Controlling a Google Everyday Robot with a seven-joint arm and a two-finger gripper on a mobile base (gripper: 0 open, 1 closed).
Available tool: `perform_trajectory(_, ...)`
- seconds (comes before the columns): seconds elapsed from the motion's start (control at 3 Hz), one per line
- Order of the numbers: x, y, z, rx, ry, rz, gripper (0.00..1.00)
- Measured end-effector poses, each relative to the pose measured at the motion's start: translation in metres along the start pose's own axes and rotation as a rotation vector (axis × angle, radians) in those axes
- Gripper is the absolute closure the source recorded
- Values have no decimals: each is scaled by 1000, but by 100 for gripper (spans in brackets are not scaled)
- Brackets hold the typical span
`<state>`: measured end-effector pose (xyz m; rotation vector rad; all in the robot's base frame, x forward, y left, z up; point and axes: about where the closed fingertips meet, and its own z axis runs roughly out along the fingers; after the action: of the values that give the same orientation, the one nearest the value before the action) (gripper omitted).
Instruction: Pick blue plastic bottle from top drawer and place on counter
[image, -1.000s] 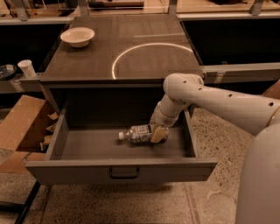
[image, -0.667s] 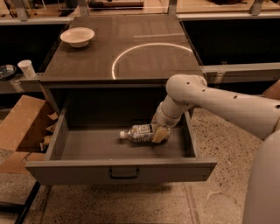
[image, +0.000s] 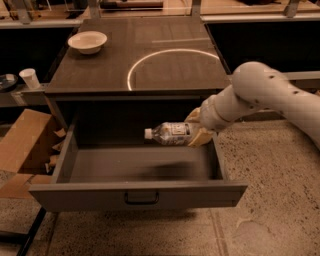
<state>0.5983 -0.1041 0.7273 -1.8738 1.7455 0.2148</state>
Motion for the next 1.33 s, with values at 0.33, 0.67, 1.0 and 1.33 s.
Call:
perform_trajectory(0.33,1,-21,-45,58,-54,-9,100)
perform_trajectory(0.67,-2,-29,-53,75,-63,-14,100)
perform_trajectory(1.0,-6,-35,-57,101,-82,12,100)
perform_trajectory(1.33,-41,-89,-98,222,-162,66,100)
